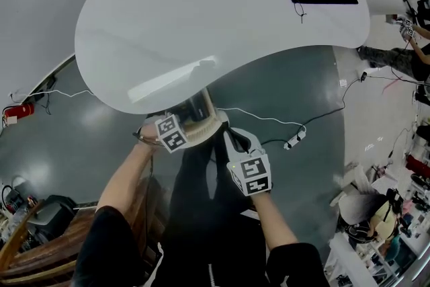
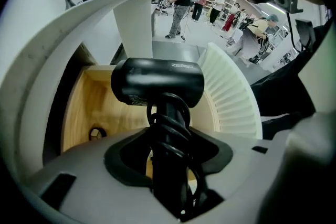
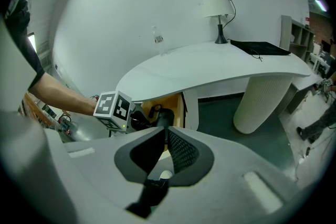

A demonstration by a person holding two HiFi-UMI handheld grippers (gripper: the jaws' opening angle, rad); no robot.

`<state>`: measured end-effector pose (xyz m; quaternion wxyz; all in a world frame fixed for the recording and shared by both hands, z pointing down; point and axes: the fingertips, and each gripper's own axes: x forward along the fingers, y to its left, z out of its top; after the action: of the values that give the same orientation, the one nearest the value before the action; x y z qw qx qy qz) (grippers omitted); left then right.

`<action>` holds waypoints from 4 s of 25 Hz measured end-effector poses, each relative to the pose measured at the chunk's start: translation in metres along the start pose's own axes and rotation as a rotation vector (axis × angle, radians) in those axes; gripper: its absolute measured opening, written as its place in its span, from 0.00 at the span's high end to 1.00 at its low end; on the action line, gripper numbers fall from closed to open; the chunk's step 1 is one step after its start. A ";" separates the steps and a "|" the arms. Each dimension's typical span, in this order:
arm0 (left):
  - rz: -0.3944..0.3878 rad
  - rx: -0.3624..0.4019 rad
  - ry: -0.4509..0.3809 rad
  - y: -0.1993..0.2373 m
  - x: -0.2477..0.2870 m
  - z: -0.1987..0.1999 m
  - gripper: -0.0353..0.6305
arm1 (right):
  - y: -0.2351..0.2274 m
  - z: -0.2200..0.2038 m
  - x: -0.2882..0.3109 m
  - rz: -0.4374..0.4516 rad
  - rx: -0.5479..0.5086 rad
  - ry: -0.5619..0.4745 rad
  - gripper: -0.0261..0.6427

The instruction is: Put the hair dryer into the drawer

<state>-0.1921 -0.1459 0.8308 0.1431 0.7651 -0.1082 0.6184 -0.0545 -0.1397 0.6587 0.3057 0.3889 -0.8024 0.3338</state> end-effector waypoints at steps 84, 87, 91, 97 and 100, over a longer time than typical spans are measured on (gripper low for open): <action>0.079 -0.010 0.121 -0.011 0.046 0.010 0.62 | -0.004 -0.013 -0.005 0.019 0.004 0.037 0.95; 0.101 -0.017 0.097 -0.010 0.034 0.015 0.62 | -0.002 -0.008 -0.006 0.036 -0.018 0.032 0.95; 0.114 -0.032 0.066 -0.010 0.017 0.020 0.62 | 0.005 0.001 -0.007 0.064 -0.046 0.026 0.95; 0.151 -0.047 0.027 -0.013 -0.010 0.023 0.66 | 0.009 0.017 -0.012 0.072 -0.087 0.002 0.95; 0.171 -0.055 0.002 -0.019 -0.025 0.025 0.71 | 0.010 0.019 -0.014 0.072 -0.127 0.004 0.95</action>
<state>-0.1678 -0.1372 0.7996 0.1109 0.7483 -0.1899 0.6259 -0.0600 -0.1434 0.6338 0.3190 0.3389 -0.8349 0.2937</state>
